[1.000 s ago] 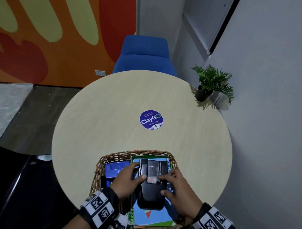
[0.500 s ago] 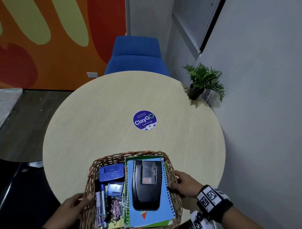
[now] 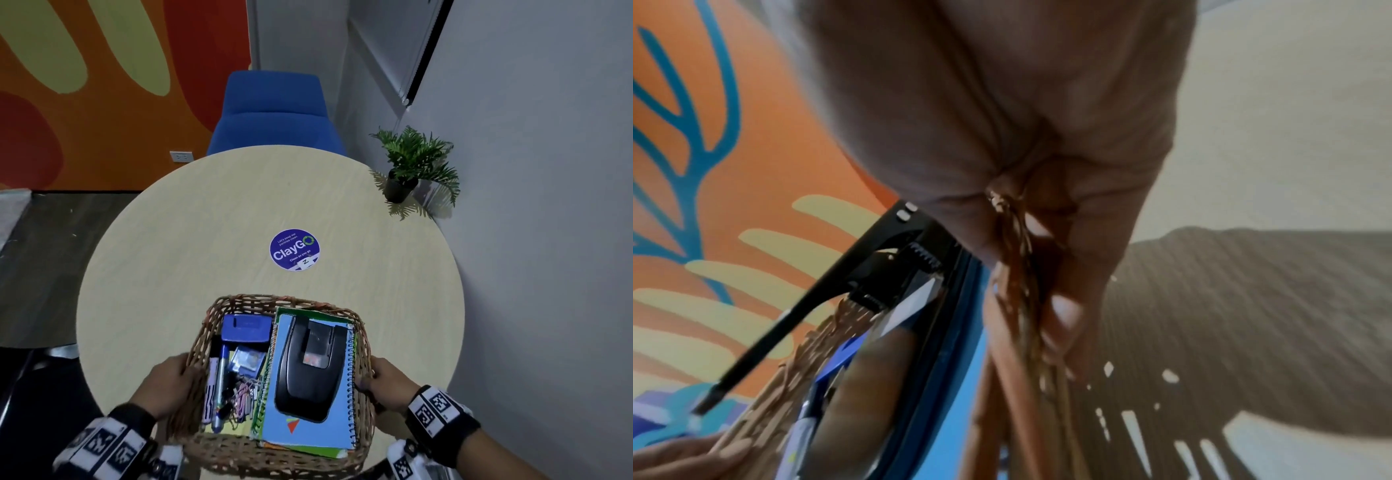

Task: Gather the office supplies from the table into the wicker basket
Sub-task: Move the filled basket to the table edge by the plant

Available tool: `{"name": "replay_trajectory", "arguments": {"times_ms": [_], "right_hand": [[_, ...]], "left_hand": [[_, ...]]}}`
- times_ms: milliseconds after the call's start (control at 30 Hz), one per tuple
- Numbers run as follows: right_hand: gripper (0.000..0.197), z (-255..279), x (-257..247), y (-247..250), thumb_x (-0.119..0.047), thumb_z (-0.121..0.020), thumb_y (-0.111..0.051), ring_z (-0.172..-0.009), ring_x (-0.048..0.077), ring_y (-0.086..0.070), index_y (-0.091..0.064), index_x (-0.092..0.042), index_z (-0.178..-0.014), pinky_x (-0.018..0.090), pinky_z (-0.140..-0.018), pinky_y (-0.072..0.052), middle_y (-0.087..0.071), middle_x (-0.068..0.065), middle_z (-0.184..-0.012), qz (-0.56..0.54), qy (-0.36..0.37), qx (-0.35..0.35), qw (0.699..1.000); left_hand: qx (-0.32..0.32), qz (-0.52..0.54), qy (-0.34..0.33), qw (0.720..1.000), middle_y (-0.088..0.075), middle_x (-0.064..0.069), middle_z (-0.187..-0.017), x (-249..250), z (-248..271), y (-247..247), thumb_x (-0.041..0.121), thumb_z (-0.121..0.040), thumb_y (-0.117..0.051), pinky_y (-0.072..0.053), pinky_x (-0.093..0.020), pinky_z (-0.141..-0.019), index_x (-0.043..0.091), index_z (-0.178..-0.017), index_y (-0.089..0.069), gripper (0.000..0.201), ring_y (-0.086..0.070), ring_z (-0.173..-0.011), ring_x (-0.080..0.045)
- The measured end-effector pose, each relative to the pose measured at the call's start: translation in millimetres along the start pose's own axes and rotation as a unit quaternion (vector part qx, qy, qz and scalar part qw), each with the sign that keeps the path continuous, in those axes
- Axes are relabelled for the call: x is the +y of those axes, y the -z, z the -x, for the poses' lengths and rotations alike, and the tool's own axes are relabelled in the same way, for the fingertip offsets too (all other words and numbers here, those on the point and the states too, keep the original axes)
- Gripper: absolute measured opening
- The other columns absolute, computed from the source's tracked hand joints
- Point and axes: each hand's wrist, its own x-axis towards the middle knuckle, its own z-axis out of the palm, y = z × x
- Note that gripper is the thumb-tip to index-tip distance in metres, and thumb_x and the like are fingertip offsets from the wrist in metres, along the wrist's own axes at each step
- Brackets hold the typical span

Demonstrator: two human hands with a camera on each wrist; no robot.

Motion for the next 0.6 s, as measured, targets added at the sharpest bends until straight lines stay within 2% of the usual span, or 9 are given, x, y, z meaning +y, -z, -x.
{"name": "replay_trajectory", "arguments": {"times_ms": [100, 200, 233, 300, 367, 433, 533, 567, 600], "right_hand": [[0.017, -1.8, 14.9, 12.1, -0.007, -0.095, -0.051, -0.077, 0.008, -0.064, -0.058, -0.023, -0.092, 0.01, -0.052, -0.046, -0.067, -0.007, -0.089, -0.049, -0.019, 0.044, 0.998], [0.013, -2.6, 30.3, 36.1, -0.006, -0.094, -0.052, -0.079, 0.016, -0.068, -0.059, -0.015, -0.1, 0.019, -0.058, -0.053, -0.071, 0.0, -0.091, -0.102, -0.05, 0.088, 0.99], [0.013, -2.2, 35.9, 45.2, -0.005, -0.093, -0.052, -0.075, 0.017, -0.07, -0.06, -0.012, -0.101, 0.023, -0.059, -0.054, -0.072, 0.001, -0.088, -0.118, -0.057, 0.104, 0.986], [0.012, -0.4, 44.8, 61.1, -0.003, -0.093, -0.052, -0.057, 0.014, -0.068, -0.061, -0.006, -0.1, 0.023, -0.048, -0.052, -0.071, 0.003, -0.076, -0.17, -0.077, 0.131, 0.974], [0.012, 3.3, 48.8, 77.2, 0.0, -0.094, -0.049, -0.055, 0.018, -0.063, -0.059, -0.002, -0.101, 0.02, -0.041, -0.049, -0.067, 0.007, -0.074, -0.231, -0.098, 0.159, 0.955], [0.013, -4.3, 56.5, 89.3, 0.0, -0.094, -0.048, -0.067, 0.023, -0.064, -0.059, -0.002, -0.099, 0.023, -0.046, -0.052, -0.067, 0.01, -0.082, -0.263, -0.109, 0.196, 0.938], [0.015, -21.7, 63.2, 104.3, -0.008, -0.092, -0.054, -0.089, 0.032, -0.066, -0.059, 0.0, -0.104, 0.043, -0.079, -0.058, -0.067, 0.017, -0.099, -0.304, -0.099, 0.265, 0.91], [0.016, -27.4, 63.1, 110.2, -0.006, -0.091, -0.055, -0.093, 0.033, -0.064, -0.058, 0.0, -0.106, 0.048, -0.088, -0.055, -0.066, 0.017, -0.102, -0.317, -0.087, 0.283, 0.901], [0.018, -34.5, 64.4, 116.3, -0.002, -0.091, -0.054, -0.094, 0.033, -0.064, -0.058, -0.001, -0.108, 0.052, -0.091, -0.053, -0.066, 0.018, -0.103, -0.346, -0.088, 0.294, 0.887]], "left_hand": [[-0.018, -0.036, -0.042, 0.998, -0.069, -0.014, -0.101, 38.6, -29.9, 13.6, 0.026, -0.098, -0.043, -0.046, -0.032, -0.076, 0.008, -0.101, -0.063, 0.027, -0.062, -0.091, -0.028], [-0.061, -0.083, -0.101, 0.99, -0.065, -0.01, -0.096, 91.4, -69.9, 25.4, 0.028, -0.098, -0.043, -0.04, -0.028, -0.072, 0.009, -0.1, -0.061, 0.027, -0.057, -0.086, -0.024], [-0.08, -0.091, -0.121, 0.985, -0.063, -0.008, -0.093, 111.3, -84.6, 28.6, 0.029, -0.098, -0.044, -0.04, -0.028, -0.073, 0.01, -0.098, -0.061, 0.025, -0.057, -0.086, -0.024], [-0.115, -0.105, -0.155, 0.976, -0.065, -0.009, -0.096, 153.5, -113.2, 31.2, 0.029, -0.096, -0.048, -0.045, -0.031, -0.078, 0.01, -0.1, -0.06, 0.023, -0.059, -0.089, -0.025], [-0.131, -0.15, -0.186, 0.962, -0.065, -0.013, -0.107, 199.2, -139.1, 28.7, 0.025, -0.096, -0.048, -0.044, -0.031, -0.081, 0.007, -0.11, -0.057, 0.025, -0.057, -0.09, -0.023], [-0.123, -0.197, -0.206, 0.951, -0.063, -0.017, -0.114, 247.0, -162.3, 21.9, 0.02, -0.096, -0.046, -0.04, -0.029, -0.078, 0.005, -0.115, -0.055, 0.026, -0.054, -0.09, -0.023], [-0.083, -0.239, -0.232, 0.939, -0.062, -0.018, -0.12, 314.6, -195.1, 9.0, 0.017, -0.094, -0.047, -0.041, -0.031, -0.082, 0.004, -0.118, -0.055, 0.028, -0.057, -0.105, -0.03], [-0.069, -0.247, -0.239, 0.936, -0.062, -0.018, -0.12, 335.4, -205.3, 4.0, 0.018, -0.094, -0.047, -0.042, -0.032, -0.085, 0.003, -0.117, -0.056, 0.029, -0.057, -0.108, -0.032], [-0.058, -0.256, -0.245, 0.933, -0.062, -0.019, -0.12, 355.2, -215.6, -0.8, 0.018, -0.094, -0.047, -0.043, -0.034, -0.087, 0.003, -0.117, -0.056, 0.029, -0.057, -0.11, -0.033]]}}
